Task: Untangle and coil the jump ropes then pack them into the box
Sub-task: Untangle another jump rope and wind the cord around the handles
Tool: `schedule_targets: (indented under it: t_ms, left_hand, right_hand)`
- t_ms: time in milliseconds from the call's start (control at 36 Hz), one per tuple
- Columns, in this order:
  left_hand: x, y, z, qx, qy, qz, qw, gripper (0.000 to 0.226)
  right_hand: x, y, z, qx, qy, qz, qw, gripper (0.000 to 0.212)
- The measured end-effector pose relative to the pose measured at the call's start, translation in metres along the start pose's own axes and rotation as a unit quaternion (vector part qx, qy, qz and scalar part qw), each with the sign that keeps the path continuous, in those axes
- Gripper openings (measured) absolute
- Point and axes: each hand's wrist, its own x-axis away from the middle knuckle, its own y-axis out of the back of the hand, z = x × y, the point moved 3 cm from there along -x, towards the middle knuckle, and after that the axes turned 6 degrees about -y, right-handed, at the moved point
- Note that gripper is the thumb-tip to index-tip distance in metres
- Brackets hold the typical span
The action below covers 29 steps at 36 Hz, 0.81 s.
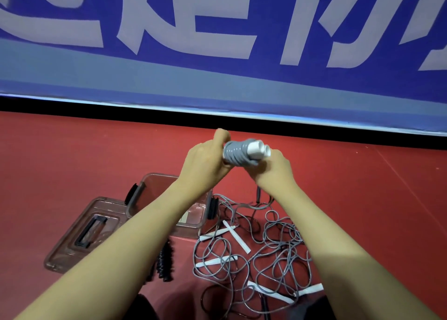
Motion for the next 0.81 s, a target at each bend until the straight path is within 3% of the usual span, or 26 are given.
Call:
schedule_targets:
  t_ms: [111,250,500,528,611,667,722,806]
  left_hand:
    - [-0.002,-0.001,0.003,0.065,0.136,-0.001,0.988,0.033]
    - [-0.001,-0.005,0.008,0.042,0.213,0.006,0.976,0.031]
    - [0.004,-0.014,0.023,-0.069,0.261,0.098,0.958,0.028]
    - [0.005,-0.015,0.025,-0.086,0.259,0.111,0.956,0.029]
    - [0.006,-0.016,0.026,-0.142,0.232,0.145,0.951,0.032]
    - [0.006,-0.015,0.024,-0.167,0.215,0.163,0.948,0.033]
    - [0.006,-0.017,0.021,-0.191,0.191,0.188,0.945,0.035]
    - [0.005,-0.019,0.016,-0.222,0.148,0.223,0.938,0.033]
  right_hand:
    - [0.000,-0.009,0.003,-0.023,0.062,-0.028,0.997,0.020]
    - [0.002,-0.013,0.006,-0.075,0.087,0.011,0.993,0.019]
    - [0.007,-0.010,0.011,-0.122,0.132,0.078,0.981,0.014]
    - [0.008,-0.009,0.013,-0.120,0.142,0.079,0.979,0.008]
    - [0.011,-0.002,0.018,-0.088,0.174,0.070,0.978,0.016]
    - [0.011,0.002,0.017,0.009,0.204,0.049,0.978,0.017]
    - [0.014,0.005,0.018,0.099,0.251,-0.031,0.963,0.015]
    - [0.021,0.007,0.025,0.122,0.265,-0.157,0.943,0.019]
